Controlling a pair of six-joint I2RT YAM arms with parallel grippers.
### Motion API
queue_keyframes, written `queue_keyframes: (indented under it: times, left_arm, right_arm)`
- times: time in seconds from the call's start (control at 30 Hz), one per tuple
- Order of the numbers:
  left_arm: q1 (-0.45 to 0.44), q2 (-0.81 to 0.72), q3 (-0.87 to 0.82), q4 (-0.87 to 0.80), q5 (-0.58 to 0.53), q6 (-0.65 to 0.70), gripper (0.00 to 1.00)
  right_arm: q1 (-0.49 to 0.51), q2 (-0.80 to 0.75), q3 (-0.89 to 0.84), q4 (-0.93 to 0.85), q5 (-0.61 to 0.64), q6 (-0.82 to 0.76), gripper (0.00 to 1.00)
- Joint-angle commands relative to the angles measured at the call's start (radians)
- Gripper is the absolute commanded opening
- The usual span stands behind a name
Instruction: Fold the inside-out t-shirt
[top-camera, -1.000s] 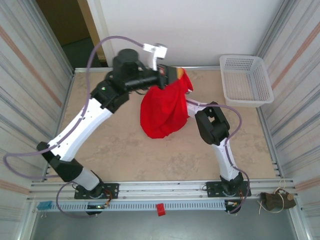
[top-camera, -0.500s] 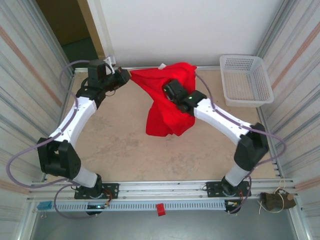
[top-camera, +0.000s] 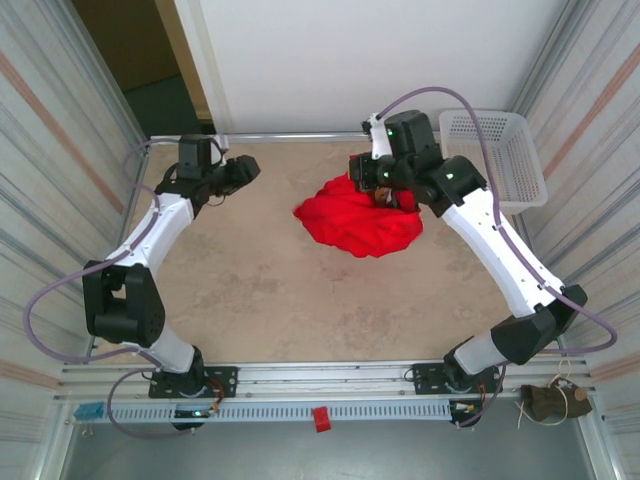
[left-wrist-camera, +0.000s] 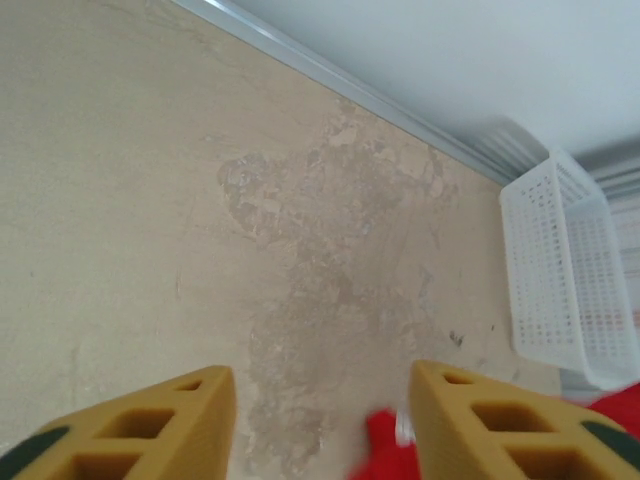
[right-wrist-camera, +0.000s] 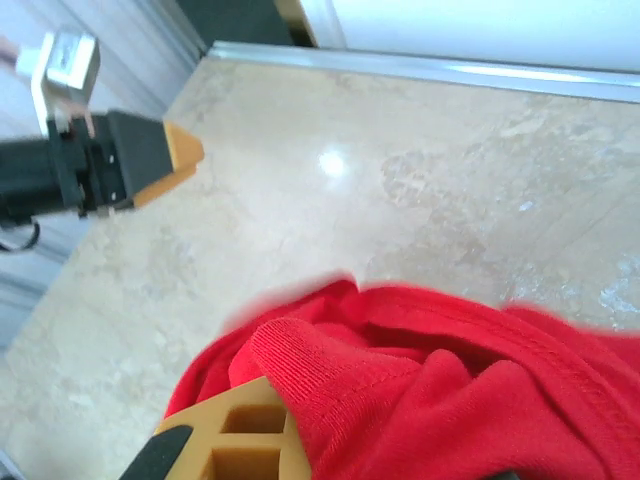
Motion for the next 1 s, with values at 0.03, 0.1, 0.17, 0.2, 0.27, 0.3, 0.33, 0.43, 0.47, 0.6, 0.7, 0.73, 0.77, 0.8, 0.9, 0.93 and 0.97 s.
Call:
queue_keyframes:
  times: [0.03,0.1,0.17,0.2,0.27,0.3,0.33,0.43,0.47,0.6,0.7,0.73,0.77,0.8,0.9,0.93,0.97]
  left_arm:
    - [-0.007,-0.121,-0.045,-0.009,0.039,0.044,0.55]
    - [-0.051,-0.196,-0.072,0.011,0.015,0.052,0.57]
    - [-0.130,-0.265,-0.104,0.062,-0.014,0.035,0.59]
    - [-0.175,-0.293,-0.110,0.080,-0.045,0.038,0.59]
    - [-0.299,-0.337,-0.106,0.117,-0.145,0.072,0.61]
    - [-0.351,-0.340,-0.100,0.135,-0.179,0.082,0.62]
    - [-0.399,-0.332,-0.093,0.159,-0.218,0.088,0.62]
    - [-0.510,-0.273,-0.068,0.241,-0.318,0.133,0.62]
    - [-0.533,-0.236,-0.058,0.273,-0.337,0.142,0.62]
    - [-0.553,-0.083,0.000,0.299,-0.359,0.109,0.64]
    - [-0.550,0.002,-0.005,0.256,-0.429,0.093,0.51]
    - [-0.543,0.020,-0.022,0.238,-0.442,0.095,0.41]
    - [-0.536,0.028,-0.043,0.223,-0.452,0.096,0.30]
    - [-0.522,0.027,-0.069,0.193,-0.476,0.091,0.21]
    - [-0.459,-0.025,-0.184,0.190,-0.476,0.076,0.24]
    - [-0.429,-0.057,-0.229,0.196,-0.460,0.071,0.32]
    - [-0.408,-0.086,-0.258,0.194,-0.445,0.074,0.39]
  right_arm:
    - [-0.034,0.022,0.070,0.044,-0.051,0.057,0.00]
    - [-0.036,0.040,0.101,0.050,-0.045,0.061,0.00]
    - [-0.036,0.058,0.142,0.055,-0.040,0.066,0.00]
    - [-0.036,0.068,0.195,0.053,-0.038,0.068,0.00]
    - [-0.036,0.093,0.263,0.037,-0.025,0.072,0.00]
    - [-0.036,0.103,0.286,0.033,-0.017,0.072,0.00]
    - [-0.036,0.112,0.310,0.031,-0.008,0.076,0.00]
    - [-0.036,0.129,0.367,0.024,0.003,0.086,0.00]
    - [-0.035,0.136,0.388,0.019,0.005,0.090,0.00]
    - [-0.033,0.151,0.459,0.001,0.000,0.102,0.00]
    - [-0.034,0.158,0.521,-0.022,-0.007,0.106,0.00]
    - [-0.036,0.158,0.542,-0.028,-0.007,0.107,0.00]
    - [-0.038,0.154,0.559,-0.032,-0.006,0.110,0.00]
    - [-0.040,0.145,0.572,-0.030,-0.002,0.113,0.00]
    - [-0.045,0.101,0.557,0.005,0.031,0.114,0.00]
    - [-0.046,0.089,0.535,0.023,0.036,0.115,0.00]
    - [-0.048,0.083,0.515,0.036,0.041,0.115,0.00]
